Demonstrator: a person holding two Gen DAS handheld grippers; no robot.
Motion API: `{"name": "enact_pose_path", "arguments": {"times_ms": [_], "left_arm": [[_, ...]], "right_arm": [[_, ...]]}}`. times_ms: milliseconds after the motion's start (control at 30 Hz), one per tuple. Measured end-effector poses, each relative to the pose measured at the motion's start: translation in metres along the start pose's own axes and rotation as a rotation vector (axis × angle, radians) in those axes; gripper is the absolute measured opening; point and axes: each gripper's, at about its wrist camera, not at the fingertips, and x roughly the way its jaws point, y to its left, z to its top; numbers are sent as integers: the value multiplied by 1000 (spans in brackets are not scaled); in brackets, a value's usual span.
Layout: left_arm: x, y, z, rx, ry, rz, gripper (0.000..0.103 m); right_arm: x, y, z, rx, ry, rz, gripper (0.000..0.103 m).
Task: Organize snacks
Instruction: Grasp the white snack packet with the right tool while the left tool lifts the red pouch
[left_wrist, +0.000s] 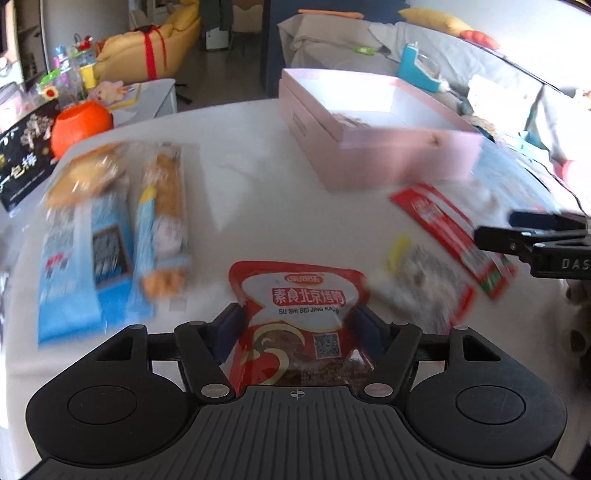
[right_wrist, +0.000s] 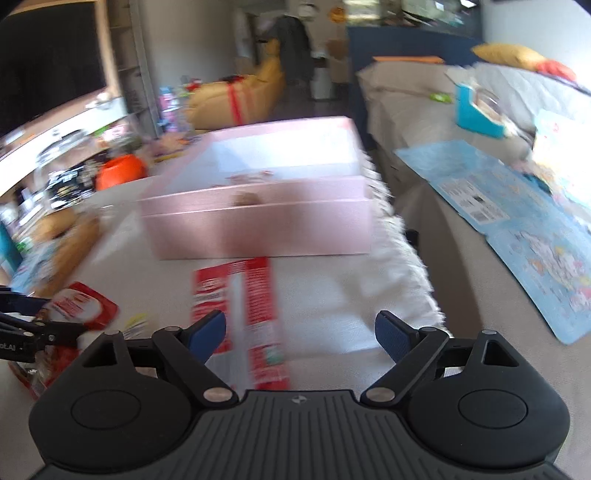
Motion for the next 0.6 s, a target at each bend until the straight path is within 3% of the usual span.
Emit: {"name": "enact_pose_path", "arguments": {"times_ms": [100, 200, 367, 467, 600], "left_arm": [[-13, 0, -17, -12, -12, -17, 73], [-20, 1, -28, -24, -36, -36, 75], [-25, 11, -32, -94, -60, -70, 75], [-21, 10, -28, -112, -48, -75, 80], [-8, -5, -18, -47, -30, -48, 92]], "right_arm": [[-12, 35, -4, -127, 24, 142, 89], [-8, 67, -8, -236, 56, 222, 89], [24, 79, -3, -185, 141, 214, 82], [20, 81, -2, -193, 136, 180, 55], [10, 70, -5, -182, 133, 144, 52]]}}
